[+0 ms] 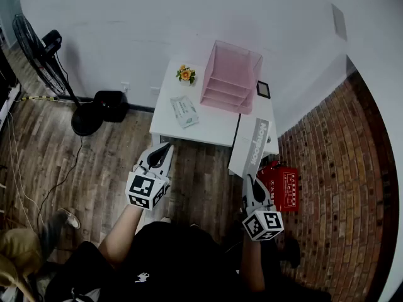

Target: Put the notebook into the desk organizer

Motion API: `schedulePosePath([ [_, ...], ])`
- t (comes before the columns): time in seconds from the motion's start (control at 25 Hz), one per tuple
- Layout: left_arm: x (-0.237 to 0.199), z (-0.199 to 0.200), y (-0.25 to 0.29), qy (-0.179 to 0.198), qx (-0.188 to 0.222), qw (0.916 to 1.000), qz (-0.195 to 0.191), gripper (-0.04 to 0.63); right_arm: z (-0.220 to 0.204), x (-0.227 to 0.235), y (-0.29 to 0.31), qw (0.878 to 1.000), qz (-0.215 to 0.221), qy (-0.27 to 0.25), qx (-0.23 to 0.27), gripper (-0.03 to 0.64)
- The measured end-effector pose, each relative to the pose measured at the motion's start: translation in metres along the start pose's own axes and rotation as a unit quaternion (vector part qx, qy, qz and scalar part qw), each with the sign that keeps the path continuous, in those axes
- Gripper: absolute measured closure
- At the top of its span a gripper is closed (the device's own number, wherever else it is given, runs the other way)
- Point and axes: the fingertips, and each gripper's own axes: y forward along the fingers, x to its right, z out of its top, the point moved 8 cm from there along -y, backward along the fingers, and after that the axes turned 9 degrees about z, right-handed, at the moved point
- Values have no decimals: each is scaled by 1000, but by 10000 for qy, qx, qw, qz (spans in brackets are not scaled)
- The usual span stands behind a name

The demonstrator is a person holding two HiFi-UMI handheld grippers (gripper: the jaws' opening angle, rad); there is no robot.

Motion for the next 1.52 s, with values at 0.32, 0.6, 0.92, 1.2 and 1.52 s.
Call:
schedulePosePath([
  [0.32,-1,1,-2,81,28,9999,-57,591,2,-3,0,10000,25,-2,78,607],
  [0.6,-4,0,-4,18,57,9999,-129,591,-3,-7,-1,10000,-19,27,60,607],
  [0.92,-13,-9,-6,-70,-67,9999,-110,592,-8,-10,0,10000,-36,52,-38,607],
  [1.2,-13,-17,10,-106,-191,9997,-71,591,-6,4,14,9999,25,100,-138,607],
  [1.52,-10,-17,50,-30,-250,9996,113,592,-1,43,52,9992,309,170,-181,607],
])
